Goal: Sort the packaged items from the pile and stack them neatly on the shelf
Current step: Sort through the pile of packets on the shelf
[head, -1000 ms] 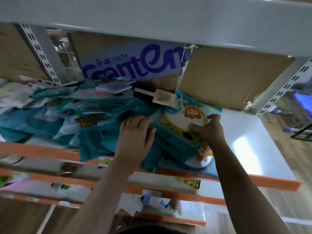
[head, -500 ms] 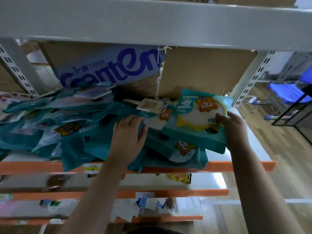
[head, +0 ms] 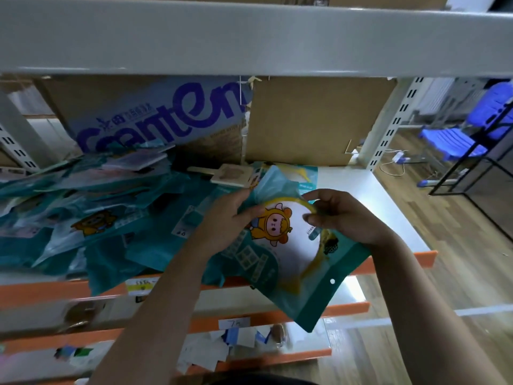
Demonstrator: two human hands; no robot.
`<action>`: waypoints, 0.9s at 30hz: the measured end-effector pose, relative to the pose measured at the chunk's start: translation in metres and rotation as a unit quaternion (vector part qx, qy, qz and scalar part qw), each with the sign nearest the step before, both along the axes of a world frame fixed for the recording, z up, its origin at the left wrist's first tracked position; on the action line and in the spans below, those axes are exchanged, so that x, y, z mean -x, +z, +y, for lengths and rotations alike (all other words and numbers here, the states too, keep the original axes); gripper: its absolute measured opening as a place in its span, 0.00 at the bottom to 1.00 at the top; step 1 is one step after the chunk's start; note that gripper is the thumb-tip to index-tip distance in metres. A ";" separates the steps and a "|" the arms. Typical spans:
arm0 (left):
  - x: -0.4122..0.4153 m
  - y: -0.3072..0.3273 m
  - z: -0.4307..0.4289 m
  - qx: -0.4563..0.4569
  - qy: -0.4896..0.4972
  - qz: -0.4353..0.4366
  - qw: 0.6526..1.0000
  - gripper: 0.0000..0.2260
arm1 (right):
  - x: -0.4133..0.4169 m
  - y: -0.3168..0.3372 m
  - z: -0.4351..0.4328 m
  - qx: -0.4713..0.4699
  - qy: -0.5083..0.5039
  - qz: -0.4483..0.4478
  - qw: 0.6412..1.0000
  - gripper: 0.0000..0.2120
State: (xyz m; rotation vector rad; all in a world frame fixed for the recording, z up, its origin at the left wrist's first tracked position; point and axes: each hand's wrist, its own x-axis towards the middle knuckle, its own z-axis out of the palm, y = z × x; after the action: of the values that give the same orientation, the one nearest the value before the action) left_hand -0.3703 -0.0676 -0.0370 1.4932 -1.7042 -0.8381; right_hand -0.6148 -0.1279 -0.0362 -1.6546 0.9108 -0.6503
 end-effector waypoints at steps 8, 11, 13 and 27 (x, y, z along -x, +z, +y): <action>-0.022 -0.004 -0.008 0.069 0.162 -0.017 0.984 0.09 | 0.004 0.010 -0.020 0.094 -0.138 -0.069 0.984 0.16; -0.029 -0.011 -0.012 0.084 0.248 0.149 0.954 0.07 | 0.018 0.003 -0.025 0.104 -0.229 -0.105 0.962 0.27; -0.023 -0.012 -0.014 0.082 0.277 0.269 0.919 0.06 | 0.019 -0.005 -0.023 0.085 -0.260 -0.129 0.953 0.34; 0.053 -0.030 -0.021 0.101 0.233 0.301 0.919 0.09 | -0.045 -0.031 0.004 -0.076 -0.246 -0.252 0.933 0.12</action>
State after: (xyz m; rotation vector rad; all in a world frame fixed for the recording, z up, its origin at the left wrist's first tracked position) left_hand -0.4230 -0.0884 -0.0665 1.2481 -0.9002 -0.7297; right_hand -0.5702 -0.1243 -0.0675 -1.0379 0.9628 -1.2465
